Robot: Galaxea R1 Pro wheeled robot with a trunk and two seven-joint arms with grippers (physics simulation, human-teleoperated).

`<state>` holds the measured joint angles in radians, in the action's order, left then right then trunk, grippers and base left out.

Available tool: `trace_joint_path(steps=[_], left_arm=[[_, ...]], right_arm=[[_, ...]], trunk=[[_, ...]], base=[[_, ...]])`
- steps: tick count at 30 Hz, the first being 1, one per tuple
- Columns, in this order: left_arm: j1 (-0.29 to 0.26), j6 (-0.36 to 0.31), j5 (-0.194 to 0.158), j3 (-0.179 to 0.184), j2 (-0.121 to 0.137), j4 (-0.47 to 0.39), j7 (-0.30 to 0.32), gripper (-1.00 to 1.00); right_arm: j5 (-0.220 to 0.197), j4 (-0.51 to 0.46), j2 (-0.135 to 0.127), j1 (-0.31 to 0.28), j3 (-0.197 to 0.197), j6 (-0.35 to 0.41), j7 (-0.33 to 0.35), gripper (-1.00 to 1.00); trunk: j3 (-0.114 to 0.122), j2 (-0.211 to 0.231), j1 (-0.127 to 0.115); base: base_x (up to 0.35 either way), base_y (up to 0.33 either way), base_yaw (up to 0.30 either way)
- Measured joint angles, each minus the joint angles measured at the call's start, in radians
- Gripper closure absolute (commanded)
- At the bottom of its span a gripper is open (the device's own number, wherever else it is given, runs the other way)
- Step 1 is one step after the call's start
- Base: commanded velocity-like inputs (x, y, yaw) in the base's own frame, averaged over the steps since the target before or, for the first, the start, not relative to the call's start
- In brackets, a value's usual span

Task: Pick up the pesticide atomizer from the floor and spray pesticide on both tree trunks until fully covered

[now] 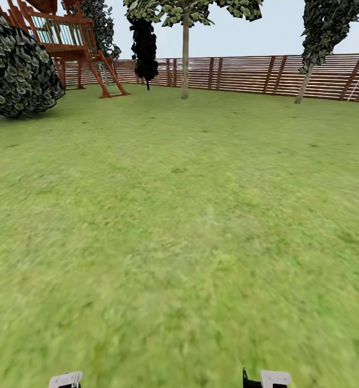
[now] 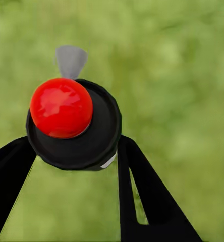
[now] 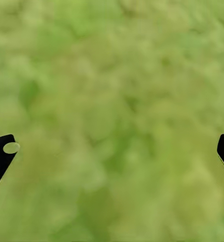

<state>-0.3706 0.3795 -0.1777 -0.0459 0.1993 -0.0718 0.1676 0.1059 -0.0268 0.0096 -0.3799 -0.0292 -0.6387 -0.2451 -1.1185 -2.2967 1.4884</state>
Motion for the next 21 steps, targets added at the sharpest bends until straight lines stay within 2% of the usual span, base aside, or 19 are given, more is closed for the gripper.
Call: trace_joint_path(steps=[21], left_arm=[[0.000,0.000,0.001,0.000,0.000,0.000,0.000,1.00]], right_arm=[[0.000,0.000,0.001,0.000,0.000,0.000,0.000,-1.00]], trunk=[[0.000,0.000,0.000]], base=[[0.339,0.000,0.000]])
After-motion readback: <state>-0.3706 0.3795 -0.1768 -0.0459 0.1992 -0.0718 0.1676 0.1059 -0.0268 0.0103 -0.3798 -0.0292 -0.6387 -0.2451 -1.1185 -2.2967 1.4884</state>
